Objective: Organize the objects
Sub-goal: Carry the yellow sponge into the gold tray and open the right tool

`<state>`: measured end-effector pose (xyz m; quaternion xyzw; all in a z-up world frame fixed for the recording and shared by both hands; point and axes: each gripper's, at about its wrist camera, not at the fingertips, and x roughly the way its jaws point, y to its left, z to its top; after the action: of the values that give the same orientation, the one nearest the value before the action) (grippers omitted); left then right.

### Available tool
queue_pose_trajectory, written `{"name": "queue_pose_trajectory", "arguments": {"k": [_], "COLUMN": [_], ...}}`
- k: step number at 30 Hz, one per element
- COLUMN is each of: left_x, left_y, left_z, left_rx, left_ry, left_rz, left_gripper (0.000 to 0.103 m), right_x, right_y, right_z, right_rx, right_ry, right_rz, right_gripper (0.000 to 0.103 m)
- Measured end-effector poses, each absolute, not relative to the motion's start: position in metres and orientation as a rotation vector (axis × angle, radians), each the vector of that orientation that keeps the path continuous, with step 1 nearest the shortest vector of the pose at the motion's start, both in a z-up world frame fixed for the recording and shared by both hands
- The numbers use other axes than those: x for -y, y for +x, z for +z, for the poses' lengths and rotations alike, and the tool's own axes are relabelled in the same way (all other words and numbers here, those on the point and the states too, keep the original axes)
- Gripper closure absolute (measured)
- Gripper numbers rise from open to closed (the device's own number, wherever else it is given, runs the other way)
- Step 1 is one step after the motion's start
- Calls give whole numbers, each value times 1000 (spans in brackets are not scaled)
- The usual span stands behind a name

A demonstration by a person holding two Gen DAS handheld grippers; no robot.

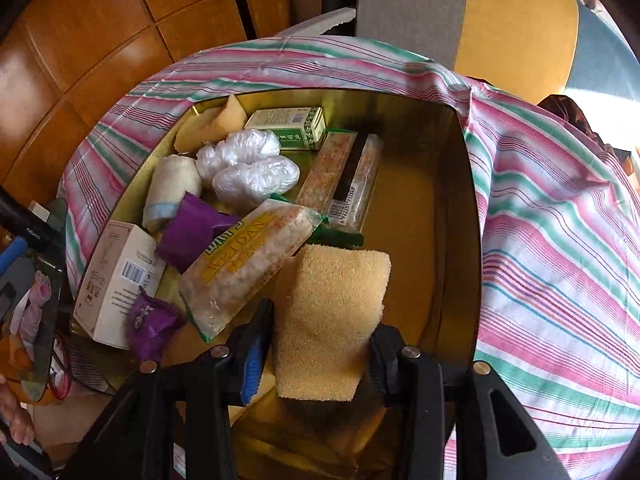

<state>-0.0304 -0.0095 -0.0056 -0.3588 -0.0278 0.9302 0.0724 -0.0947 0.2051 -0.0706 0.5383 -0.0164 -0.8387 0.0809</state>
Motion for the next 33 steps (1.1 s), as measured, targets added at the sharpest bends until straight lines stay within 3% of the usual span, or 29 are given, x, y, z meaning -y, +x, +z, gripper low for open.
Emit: {"name": "queue_pose_trajectory", "arguments": {"k": [6, 18, 33], "left_x": [8, -8, -17], "left_y": [-33, -27, 3], "left_z": [-11, -9, 5], "left_rx": [83, 39, -8], "left_ry": [-1092, -1089, -1047], "left_rz": [2797, 2806, 2926], "left_gripper": [18, 0, 0], "right_x": [-214, -214, -197], "right_y": [-91, -63, 12], "right_z": [-68, -36, -26], "right_rx": [112, 90, 58], "right_ry": [1560, 1398, 1231], "right_rz": [-2572, -2776, -2986], "right_gripper": [53, 53, 53]}}
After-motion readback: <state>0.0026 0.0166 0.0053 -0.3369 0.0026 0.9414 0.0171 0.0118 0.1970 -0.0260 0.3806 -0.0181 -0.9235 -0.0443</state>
